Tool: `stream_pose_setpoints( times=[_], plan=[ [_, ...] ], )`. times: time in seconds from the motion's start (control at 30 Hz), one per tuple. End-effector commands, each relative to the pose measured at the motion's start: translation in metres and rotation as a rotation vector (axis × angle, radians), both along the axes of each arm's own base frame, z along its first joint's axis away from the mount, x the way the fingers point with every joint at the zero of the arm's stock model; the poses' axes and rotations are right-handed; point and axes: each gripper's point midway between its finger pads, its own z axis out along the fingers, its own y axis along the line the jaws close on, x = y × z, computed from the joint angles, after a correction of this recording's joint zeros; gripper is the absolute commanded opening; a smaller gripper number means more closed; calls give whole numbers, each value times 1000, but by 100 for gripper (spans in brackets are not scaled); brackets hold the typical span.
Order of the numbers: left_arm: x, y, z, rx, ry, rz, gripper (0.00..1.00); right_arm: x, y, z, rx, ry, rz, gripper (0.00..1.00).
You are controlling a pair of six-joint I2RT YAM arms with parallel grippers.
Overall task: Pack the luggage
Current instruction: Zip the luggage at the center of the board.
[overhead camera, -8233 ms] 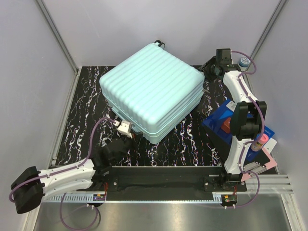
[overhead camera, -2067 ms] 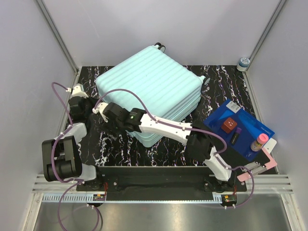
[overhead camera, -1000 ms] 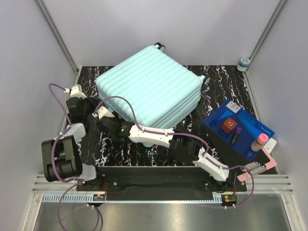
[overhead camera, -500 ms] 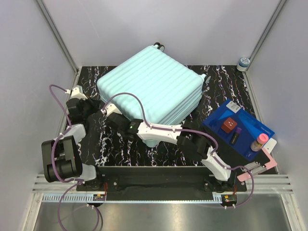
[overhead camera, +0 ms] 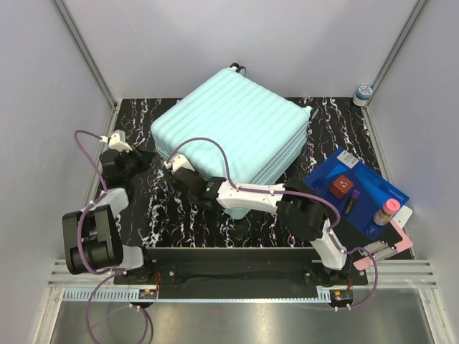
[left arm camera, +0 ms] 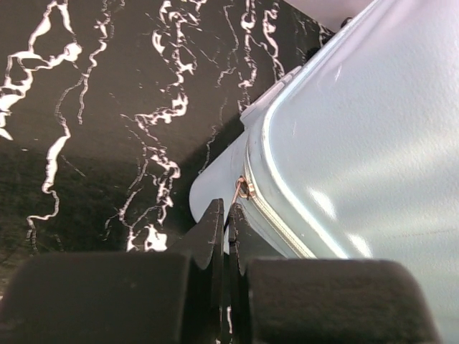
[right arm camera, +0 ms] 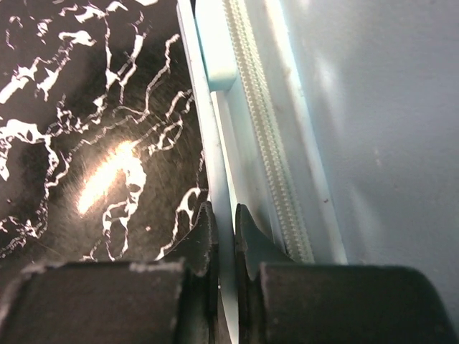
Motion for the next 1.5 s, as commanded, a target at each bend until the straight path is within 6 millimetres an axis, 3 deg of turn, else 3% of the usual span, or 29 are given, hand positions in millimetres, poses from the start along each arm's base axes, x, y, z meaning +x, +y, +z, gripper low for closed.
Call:
stream_pose_setpoints(
  times=[0.0,0.2,0.5,0.83,1.23,1.47],
  plan=[
    [11,77,11,114,-67,301,0,-18,-165,-60,-470,137,-335,0],
    [15,62,14,93,-85,257,0,-32,-183,-64,-488,173,-357,0],
    [20,23,24,119,-110,171,0,-50,-216,-47,-479,195,-412,0],
    [22,-7,35,154,-125,111,0,-77,-253,-52,-503,244,-470,0],
    [28,-20,33,181,-117,85,0,-81,-259,-52,-497,248,-470,0],
    [37,-32,37,212,-116,68,0,-77,-248,-49,-444,238,-432,0]
  ],
)
